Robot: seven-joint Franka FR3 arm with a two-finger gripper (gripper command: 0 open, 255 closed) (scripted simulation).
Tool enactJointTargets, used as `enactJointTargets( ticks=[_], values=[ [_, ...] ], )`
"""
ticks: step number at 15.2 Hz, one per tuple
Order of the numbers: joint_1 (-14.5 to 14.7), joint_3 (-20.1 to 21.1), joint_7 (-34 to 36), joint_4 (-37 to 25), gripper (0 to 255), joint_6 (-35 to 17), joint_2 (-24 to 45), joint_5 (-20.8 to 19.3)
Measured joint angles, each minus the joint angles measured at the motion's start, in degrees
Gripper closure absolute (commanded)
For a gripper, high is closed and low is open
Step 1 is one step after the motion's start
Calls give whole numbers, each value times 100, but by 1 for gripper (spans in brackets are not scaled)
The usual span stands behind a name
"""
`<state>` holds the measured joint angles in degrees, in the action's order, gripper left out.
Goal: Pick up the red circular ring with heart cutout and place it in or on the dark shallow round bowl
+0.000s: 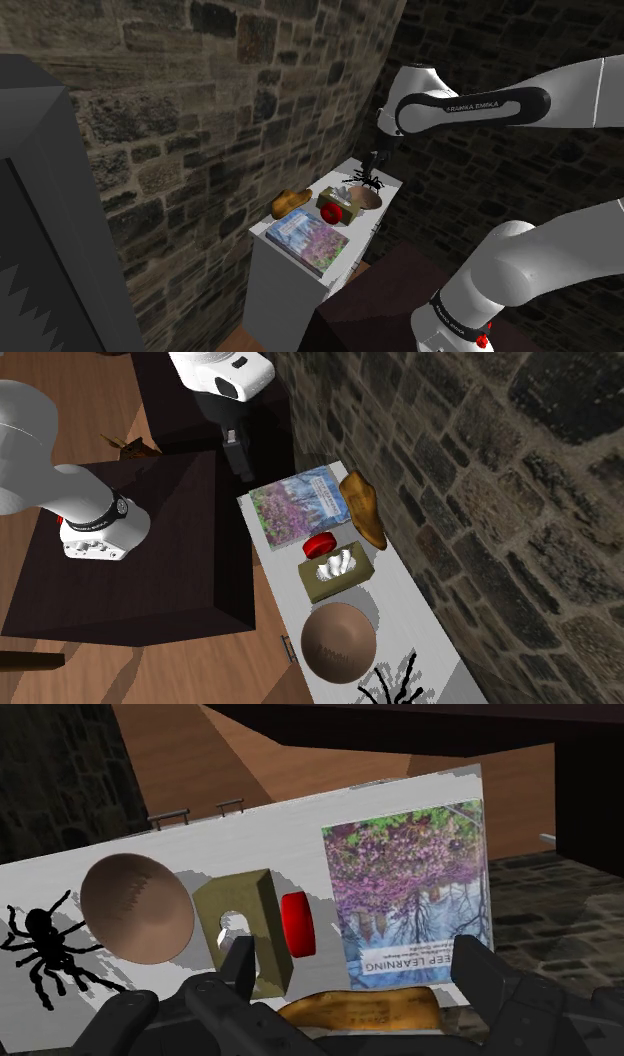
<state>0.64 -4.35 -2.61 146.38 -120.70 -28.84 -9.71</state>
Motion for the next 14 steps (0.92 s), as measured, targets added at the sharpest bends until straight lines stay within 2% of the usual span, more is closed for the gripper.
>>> enactJointTargets(
  ticks=[7,14],
  values=[
    [-63,-136,-114,77,0,-1527,1418,-280],
    [-108,-183,-94,-390,0,-2745,3068,-565]
  ],
)
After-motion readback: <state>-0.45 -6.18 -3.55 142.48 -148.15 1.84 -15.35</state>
